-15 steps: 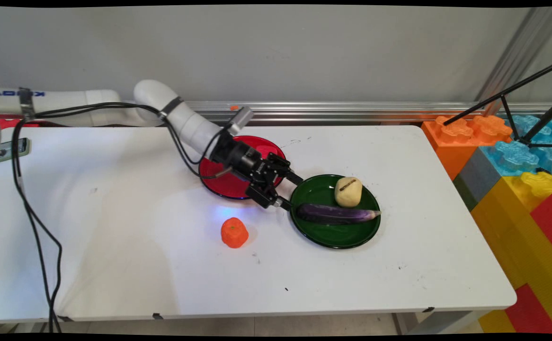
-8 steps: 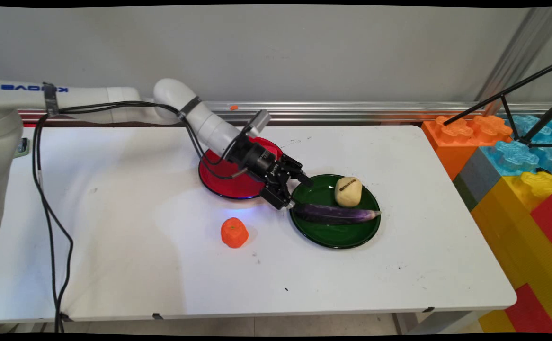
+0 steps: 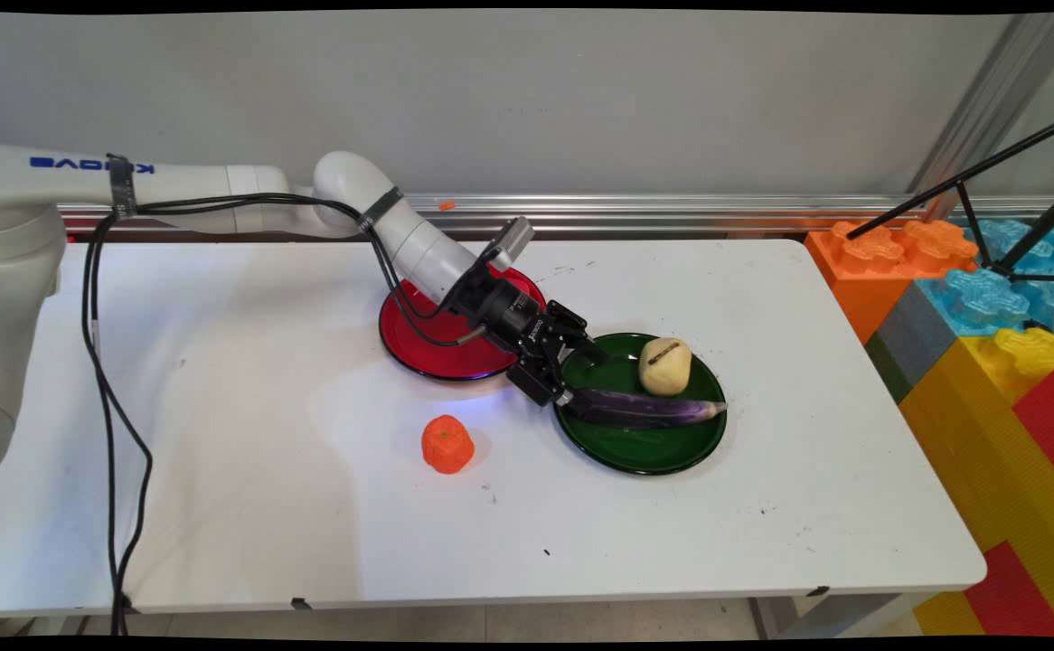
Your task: Pick up the eggplant from the green plate
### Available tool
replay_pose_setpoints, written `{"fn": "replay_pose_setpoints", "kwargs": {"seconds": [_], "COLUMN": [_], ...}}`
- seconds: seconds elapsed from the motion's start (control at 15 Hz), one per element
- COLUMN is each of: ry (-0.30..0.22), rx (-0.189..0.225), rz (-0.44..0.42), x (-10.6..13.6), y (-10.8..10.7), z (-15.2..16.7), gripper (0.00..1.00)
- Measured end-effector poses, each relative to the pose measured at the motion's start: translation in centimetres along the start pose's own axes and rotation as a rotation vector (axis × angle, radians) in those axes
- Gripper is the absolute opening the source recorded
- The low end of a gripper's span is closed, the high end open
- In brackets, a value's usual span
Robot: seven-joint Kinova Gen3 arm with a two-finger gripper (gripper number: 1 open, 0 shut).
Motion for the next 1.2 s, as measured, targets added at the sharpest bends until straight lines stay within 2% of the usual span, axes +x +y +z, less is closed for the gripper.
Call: {"fn": "replay_pose_setpoints", "kwargs": {"seconds": [0.47,1.2], "ry": [-0.031,-0.056], "rx": [-0.019,-0.025], "rz": [0.007,0.032], "x": [-0.4,-0.5], "y": [-0.3,-1.6], "z": [1.2,2.7], "gripper": [1.00,1.00]}}
